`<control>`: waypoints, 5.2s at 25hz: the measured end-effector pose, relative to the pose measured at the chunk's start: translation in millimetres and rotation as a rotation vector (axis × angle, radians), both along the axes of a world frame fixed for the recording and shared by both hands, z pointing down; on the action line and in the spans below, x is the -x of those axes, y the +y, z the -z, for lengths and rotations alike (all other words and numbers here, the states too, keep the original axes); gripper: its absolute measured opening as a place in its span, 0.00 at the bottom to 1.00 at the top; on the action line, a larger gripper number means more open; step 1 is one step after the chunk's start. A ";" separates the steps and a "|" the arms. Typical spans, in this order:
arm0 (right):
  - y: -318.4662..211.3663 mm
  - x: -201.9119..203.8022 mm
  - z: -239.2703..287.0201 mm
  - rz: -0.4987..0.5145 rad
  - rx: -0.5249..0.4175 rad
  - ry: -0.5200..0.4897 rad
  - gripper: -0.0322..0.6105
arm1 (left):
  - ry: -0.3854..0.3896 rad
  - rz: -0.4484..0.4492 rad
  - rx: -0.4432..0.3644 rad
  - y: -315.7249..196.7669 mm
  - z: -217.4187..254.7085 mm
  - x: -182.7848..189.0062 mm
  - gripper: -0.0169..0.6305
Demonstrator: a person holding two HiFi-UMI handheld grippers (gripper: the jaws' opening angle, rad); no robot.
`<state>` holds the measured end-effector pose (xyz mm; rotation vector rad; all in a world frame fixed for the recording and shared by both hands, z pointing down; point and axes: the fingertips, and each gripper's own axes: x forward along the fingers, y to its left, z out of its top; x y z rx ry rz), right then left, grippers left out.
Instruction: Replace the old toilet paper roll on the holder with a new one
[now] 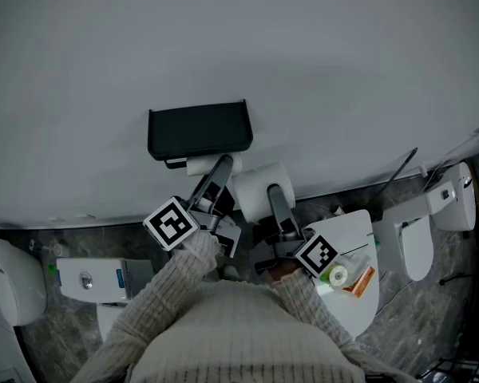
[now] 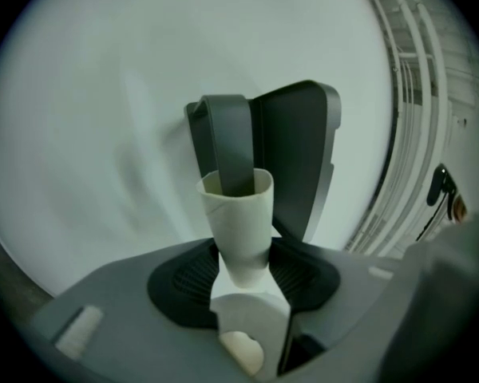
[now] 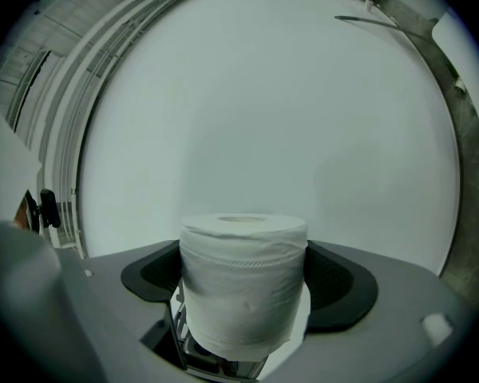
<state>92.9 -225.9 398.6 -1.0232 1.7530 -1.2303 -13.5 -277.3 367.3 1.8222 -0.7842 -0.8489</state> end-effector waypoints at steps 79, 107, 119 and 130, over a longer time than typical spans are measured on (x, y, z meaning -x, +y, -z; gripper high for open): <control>-60.1 -8.9 33.1 -0.086 -0.079 -0.089 0.76 | -0.025 0.094 0.096 55.3 -30.8 42.4 0.31; -46.0 89.7 28.3 0.132 -0.060 -0.125 0.76 | -0.031 0.218 0.087 81.7 -26.1 90.4 0.31; -40.9 118.6 24.7 0.178 -0.040 -0.145 0.76 | -0.020 0.231 0.093 87.9 -27.1 105.2 0.31; -31.6 121.2 21.1 0.227 -0.030 -0.202 0.76 | -0.023 0.244 0.084 95.7 -26.0 111.6 0.31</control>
